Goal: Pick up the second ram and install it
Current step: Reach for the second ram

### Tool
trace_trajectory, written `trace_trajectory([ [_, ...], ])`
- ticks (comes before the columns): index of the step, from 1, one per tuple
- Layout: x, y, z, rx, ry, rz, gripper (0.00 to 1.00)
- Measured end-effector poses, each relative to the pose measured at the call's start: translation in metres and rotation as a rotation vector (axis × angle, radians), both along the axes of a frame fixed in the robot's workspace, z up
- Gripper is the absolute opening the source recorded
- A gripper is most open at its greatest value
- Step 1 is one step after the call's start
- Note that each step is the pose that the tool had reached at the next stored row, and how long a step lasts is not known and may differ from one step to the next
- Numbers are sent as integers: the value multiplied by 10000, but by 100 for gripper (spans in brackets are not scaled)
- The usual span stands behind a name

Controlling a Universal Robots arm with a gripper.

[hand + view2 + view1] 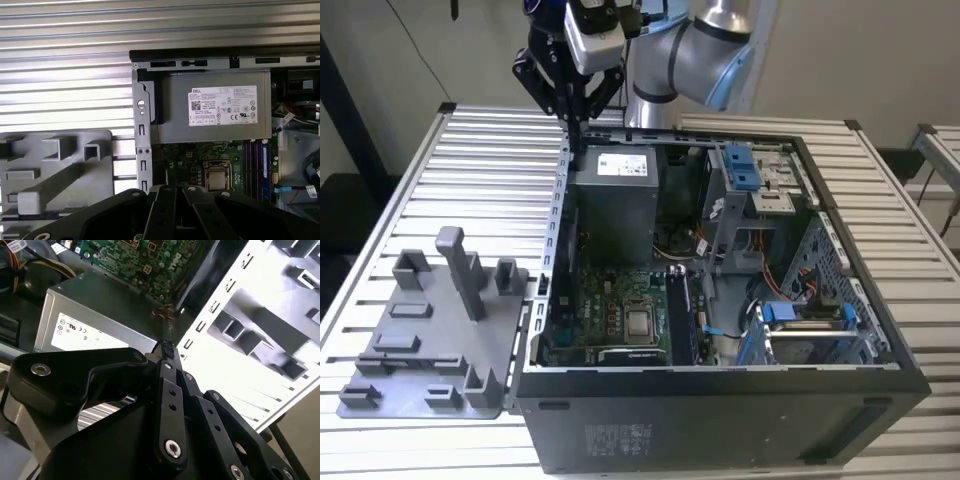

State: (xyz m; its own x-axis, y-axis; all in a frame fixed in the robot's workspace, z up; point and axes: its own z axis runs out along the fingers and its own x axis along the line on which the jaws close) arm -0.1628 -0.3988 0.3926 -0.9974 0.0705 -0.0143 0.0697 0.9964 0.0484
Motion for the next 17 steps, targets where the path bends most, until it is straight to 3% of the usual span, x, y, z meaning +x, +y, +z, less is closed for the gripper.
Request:
trace_trajectory([
  [17,-681,-29,-8,2,11,-1,11],
])
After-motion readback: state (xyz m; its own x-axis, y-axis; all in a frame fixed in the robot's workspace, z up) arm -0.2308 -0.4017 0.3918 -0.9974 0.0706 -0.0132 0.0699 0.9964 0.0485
